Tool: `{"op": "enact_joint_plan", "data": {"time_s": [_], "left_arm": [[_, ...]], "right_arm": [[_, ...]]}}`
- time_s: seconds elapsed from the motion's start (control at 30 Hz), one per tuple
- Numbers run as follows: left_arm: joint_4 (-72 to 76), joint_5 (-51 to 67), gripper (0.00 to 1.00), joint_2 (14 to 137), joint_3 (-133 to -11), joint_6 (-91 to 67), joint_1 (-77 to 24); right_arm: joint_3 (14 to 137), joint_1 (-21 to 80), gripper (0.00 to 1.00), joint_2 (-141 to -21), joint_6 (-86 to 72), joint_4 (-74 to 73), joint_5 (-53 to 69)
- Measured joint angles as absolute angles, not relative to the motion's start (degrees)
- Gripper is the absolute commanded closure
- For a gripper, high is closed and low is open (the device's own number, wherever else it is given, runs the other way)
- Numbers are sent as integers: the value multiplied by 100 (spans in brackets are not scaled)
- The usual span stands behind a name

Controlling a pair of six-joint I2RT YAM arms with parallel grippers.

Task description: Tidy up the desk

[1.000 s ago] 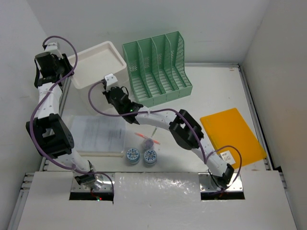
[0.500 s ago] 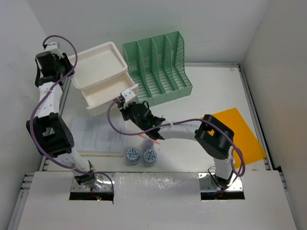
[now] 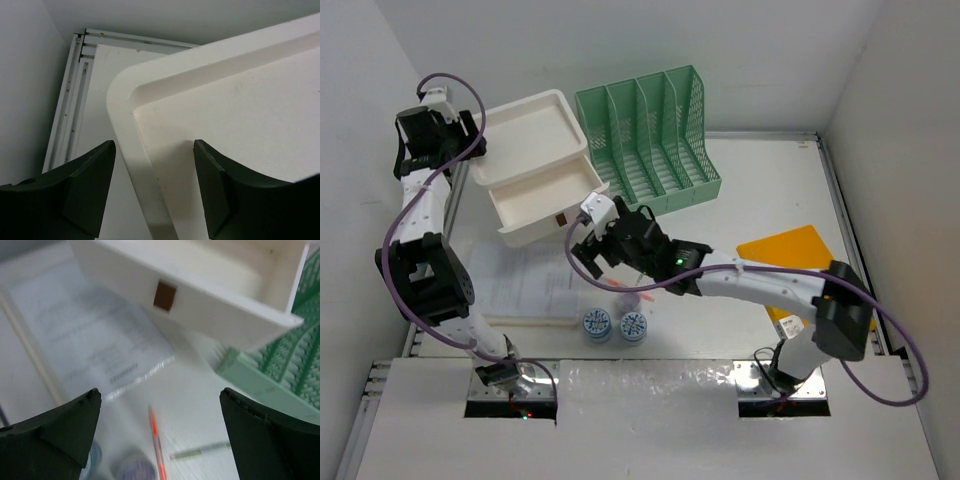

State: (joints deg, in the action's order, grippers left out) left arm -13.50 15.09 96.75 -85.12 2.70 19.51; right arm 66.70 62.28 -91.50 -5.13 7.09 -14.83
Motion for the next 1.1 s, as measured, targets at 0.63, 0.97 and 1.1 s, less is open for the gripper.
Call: {"op": "enact_joint_plan", "data": {"time_s": [0.63,0.97,1.1], "left_arm": [[-3087,2324,24,8971,-8619,1142,1949],[-3699,2788,23,8458,-8611,1466,1920],[-3920,3028,22,8315,-8611,1518,1911]], "right_arm": [[4845,6989,1,-8169,-587,-1603,-329],[4923,6987,19,-9129,-624,-1527,-276],[4923,6989,71,-9170,-681,-1472,-246]]}}
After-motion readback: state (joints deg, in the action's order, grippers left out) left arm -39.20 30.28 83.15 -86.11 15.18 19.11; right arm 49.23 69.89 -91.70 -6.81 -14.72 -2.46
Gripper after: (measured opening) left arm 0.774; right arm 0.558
